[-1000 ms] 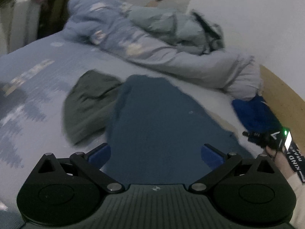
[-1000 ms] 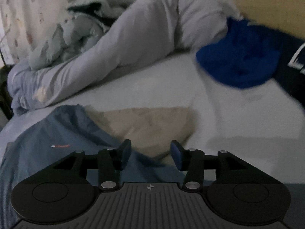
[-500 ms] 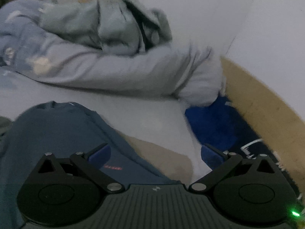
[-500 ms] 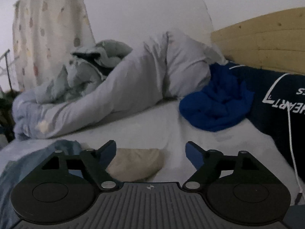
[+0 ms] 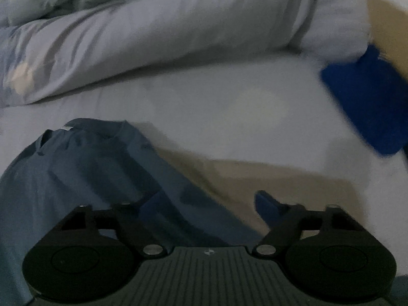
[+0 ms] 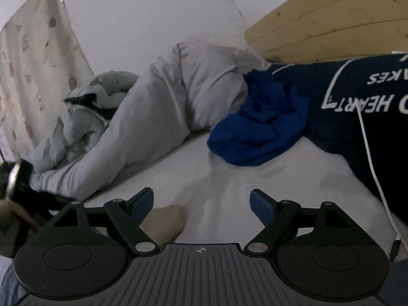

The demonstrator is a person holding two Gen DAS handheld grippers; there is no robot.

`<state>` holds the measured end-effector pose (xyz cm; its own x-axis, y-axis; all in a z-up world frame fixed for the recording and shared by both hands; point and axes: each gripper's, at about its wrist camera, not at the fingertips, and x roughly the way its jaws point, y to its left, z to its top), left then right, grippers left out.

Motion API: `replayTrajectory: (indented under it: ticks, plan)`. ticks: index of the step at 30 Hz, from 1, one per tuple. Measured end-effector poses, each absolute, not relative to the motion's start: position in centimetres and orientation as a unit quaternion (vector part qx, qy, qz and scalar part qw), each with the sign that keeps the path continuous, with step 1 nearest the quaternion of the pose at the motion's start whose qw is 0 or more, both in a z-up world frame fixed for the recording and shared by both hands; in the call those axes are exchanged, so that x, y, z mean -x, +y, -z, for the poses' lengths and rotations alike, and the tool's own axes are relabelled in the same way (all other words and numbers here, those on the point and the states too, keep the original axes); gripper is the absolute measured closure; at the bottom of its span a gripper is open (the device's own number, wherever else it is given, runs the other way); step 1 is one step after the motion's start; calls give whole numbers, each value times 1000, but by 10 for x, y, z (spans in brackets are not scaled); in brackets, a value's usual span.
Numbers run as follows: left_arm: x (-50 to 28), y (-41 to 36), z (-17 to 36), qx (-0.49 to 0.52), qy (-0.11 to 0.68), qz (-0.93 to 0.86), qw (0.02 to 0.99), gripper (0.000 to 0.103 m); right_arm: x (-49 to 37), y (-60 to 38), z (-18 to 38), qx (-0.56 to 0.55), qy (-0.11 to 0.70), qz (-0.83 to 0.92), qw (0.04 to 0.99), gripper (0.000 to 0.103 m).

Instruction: Fold clothes

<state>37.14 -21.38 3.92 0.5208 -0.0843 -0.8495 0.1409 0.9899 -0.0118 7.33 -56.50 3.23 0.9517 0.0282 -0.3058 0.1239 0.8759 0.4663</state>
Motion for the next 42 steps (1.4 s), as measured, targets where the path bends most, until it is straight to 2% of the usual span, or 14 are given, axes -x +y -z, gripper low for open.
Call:
replayTrajectory:
  ticks: [2, 4, 6, 9, 20, 24, 28, 32, 33, 34, 35, 36, 37, 42]
  plan:
    - [-376, -213, -27, -38, 496, 51, 866, 35, -75, -565, -30, -249, 156, 22, 956, 18]
    - [-374, -210, -21, -35, 497, 50, 865, 52, -76, -565, -27, -249, 159, 17, 955, 18]
    - [-369, -208, -19, -26, 489, 53, 870, 62, -77, -563, -28, -239, 164, 16, 957, 18]
    - [-362, -199, -25, 5, 467, 52, 883, 93, -73, -562, -35, -207, 172, 9, 963, 18]
    - [-367, -201, -38, 63, 419, 49, 905, 94, -43, -608, -44, -136, 242, 55, 959, 18]
    - [-376, -206, -41, 79, 393, 47, 915, 100, -30, -623, -46, -139, 238, 77, 958, 18]
    - [-388, -216, -48, 77, 379, 41, 921, 100, -23, -635, -45, -151, 228, 88, 958, 18]
    - [-390, -236, -31, -3, 443, 73, 893, 98, -21, -642, -41, -159, 226, 98, 956, 18]
    - [-384, -240, -27, -17, 453, 83, 888, 92, -22, -643, -40, -163, 224, 98, 956, 18]
    - [-379, -244, -23, -33, 461, 90, 882, 77, -23, -645, -38, -168, 223, 99, 955, 18]
    - [-375, -248, -19, -49, 468, 90, 878, 70, -24, -645, -37, -170, 223, 98, 955, 18]
    - [-373, -250, -16, -61, 475, 84, 874, 55, -25, -644, -36, -170, 224, 97, 955, 18]
    - [-371, -251, -13, -68, 480, 76, 871, 46, -26, -644, -35, -170, 225, 95, 955, 18]
    - [-372, -259, 2, -97, 510, 27, 854, 39, -29, -640, -36, -172, 224, 84, 956, 18]
